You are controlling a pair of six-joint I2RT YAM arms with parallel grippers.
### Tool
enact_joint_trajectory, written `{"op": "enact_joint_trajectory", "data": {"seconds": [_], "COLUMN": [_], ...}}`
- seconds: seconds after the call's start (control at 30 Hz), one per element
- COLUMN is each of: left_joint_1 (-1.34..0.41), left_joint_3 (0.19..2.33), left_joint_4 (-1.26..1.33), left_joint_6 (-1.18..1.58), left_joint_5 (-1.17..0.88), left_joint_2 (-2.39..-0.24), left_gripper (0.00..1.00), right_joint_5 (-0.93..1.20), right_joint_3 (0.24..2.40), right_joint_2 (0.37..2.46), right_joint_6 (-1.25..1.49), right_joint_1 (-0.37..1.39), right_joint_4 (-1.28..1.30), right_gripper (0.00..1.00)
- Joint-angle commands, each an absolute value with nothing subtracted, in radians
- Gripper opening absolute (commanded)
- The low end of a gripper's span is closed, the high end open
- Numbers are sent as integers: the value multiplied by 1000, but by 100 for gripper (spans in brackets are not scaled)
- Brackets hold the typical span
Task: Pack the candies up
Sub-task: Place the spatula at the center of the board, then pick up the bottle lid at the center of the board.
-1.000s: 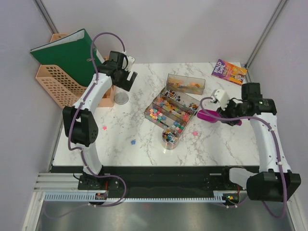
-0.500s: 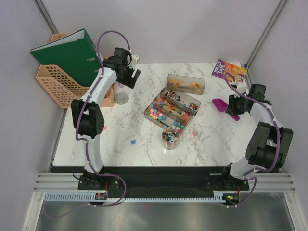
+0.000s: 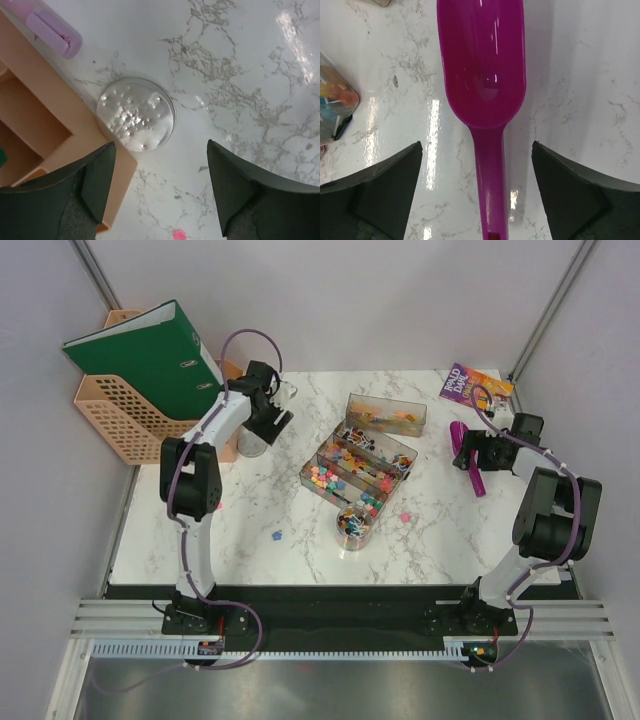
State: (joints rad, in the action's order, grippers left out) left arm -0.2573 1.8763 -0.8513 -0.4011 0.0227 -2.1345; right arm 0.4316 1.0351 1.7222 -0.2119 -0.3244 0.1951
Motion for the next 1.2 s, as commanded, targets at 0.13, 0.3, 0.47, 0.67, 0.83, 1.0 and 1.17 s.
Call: {"op": "enact_joint_trajectory", "data": {"seconds": [0.13,0.3,0.47,0.67,0.83,1.0,1.17], "left_joint_1": [-249,-238,-232,-233,-244,-279,-344], "left_joint_3": [1939,1988,2055,2036,1950,1950,1947], "left_joint_4": [-764,-779,-866,-983,-986,-985,-916], "left_joint_6": [-551,-549,-502,-462,-433,-405,-365], "left_joint_5": [101,77,-45,-236,-281,-319,-194], "left_joint_2": [-2240,-2306,-2358,-2359,-2344,-2336,-2265], "left_gripper": [95,89,84,76,72,72,100], "right_joint_5": [488,491,495,511,518,523,531], "right_joint_3": [1181,1253,1273,1308,1361,1422,1448], "right_joint_2": [1738,1733,1721,1749,1790,1828,1847], "right_joint_6": [-227,-259,-258,-270,-276,-304,-311], "right_joint_1": [-301,-301,-302,-301,-296,-288,-282], "right_joint_4": [268,345,368,408,436,475,488], "right_gripper": [98,98,98,98,98,98,98]}}
